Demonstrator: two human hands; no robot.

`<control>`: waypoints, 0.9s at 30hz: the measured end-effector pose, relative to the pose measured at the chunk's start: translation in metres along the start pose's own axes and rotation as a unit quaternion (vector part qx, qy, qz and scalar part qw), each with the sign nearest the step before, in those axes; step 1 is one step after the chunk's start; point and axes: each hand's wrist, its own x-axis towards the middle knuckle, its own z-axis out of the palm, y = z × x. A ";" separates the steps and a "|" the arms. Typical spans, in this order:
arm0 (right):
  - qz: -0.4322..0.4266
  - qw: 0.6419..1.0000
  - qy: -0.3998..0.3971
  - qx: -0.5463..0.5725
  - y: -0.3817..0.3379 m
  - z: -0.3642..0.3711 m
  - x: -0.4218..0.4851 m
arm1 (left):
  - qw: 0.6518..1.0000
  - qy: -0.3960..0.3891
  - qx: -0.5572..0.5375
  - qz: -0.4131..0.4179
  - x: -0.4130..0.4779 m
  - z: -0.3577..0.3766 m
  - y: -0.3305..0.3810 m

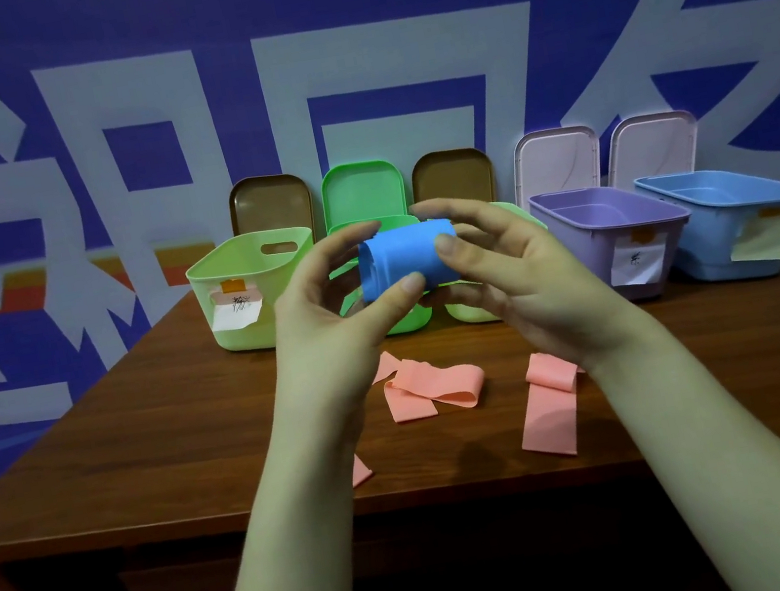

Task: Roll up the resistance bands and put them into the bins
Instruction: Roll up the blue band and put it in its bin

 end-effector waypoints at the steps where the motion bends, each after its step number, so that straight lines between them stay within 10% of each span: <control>1: 0.003 1.000 -0.001 0.003 -0.001 -0.001 0.000 | 1.000 -0.005 -0.003 0.006 0.000 -0.001 -0.001; 27: -0.040 0.994 0.099 -0.017 0.007 -0.070 0.044 | 0.991 -0.118 0.069 0.008 0.087 0.057 -0.022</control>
